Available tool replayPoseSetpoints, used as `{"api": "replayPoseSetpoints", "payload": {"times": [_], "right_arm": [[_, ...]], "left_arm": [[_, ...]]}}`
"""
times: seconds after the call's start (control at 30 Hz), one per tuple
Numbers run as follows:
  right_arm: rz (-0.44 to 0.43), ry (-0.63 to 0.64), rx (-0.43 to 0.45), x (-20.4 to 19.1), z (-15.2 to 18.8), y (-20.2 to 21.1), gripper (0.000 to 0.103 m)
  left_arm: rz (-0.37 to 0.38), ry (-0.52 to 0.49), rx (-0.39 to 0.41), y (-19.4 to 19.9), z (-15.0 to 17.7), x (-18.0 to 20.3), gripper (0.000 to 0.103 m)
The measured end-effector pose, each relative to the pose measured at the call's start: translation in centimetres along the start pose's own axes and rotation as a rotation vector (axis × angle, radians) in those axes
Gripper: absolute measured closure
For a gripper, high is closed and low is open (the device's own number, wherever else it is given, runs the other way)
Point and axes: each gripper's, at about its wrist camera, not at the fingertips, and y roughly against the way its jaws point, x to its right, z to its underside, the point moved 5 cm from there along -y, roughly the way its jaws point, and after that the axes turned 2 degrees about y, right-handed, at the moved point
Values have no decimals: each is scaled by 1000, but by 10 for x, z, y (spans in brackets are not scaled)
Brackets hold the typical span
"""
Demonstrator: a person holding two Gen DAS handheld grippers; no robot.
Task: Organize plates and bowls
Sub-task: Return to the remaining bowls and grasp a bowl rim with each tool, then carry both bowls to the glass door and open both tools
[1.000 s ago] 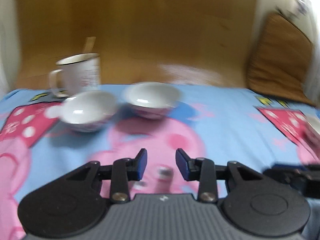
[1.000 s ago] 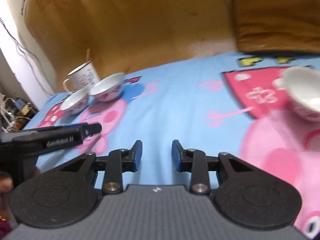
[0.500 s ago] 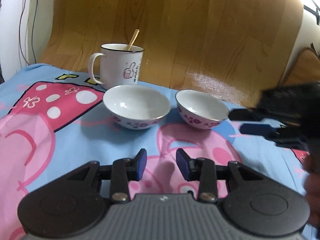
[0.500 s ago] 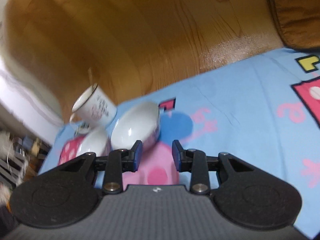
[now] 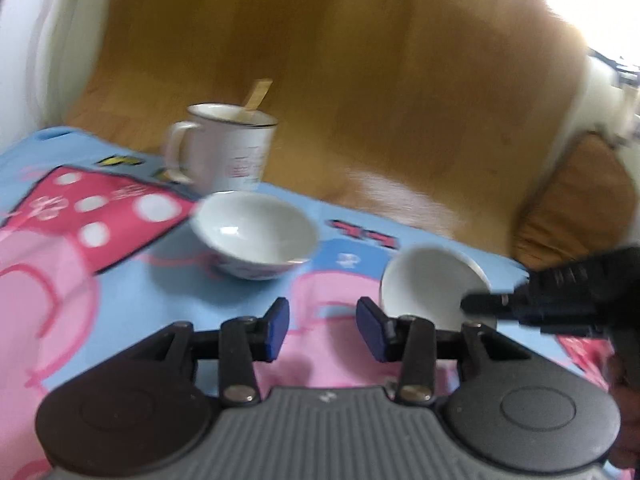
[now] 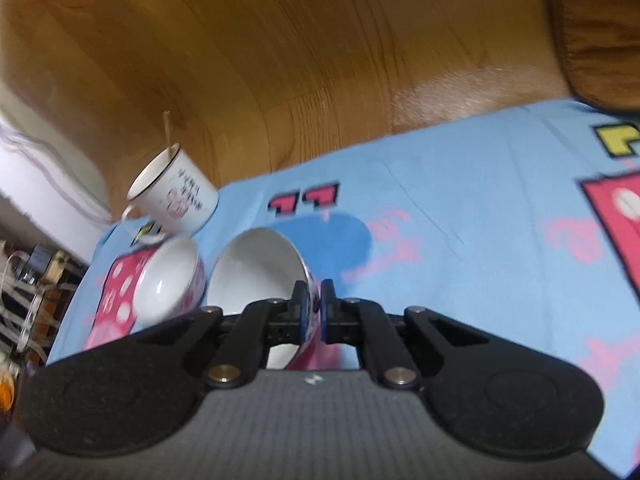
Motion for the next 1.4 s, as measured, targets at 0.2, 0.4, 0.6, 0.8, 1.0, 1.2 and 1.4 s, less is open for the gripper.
{"api": "replayPoseSetpoints", "payload": {"times": [0.2, 0.4, 0.6, 0.8, 1.0, 1.2, 1.4], "right_arm": [[-3, -35, -38, 44, 49, 65, 94], [31, -67, 24, 63, 78, 105, 92], [76, -34, 139, 69, 98, 125, 75], [41, -42, 163, 73, 102, 117, 72], [55, -20, 213, 77, 111, 125, 89], [136, 14, 351, 97, 105, 160, 90], [238, 35, 474, 128, 82, 189, 90]], "left_arm": [[264, -146, -120, 2, 29, 63, 65], [273, -273, -259, 2, 62, 122, 82], [237, -275, -290, 1, 71, 141, 86], [200, -279, -290, 4, 70, 147, 87], [218, -297, -289, 9, 65, 165, 87], [278, -342, -297, -3, 60, 213, 87], [340, -363, -296, -30, 47, 273, 87]]}}
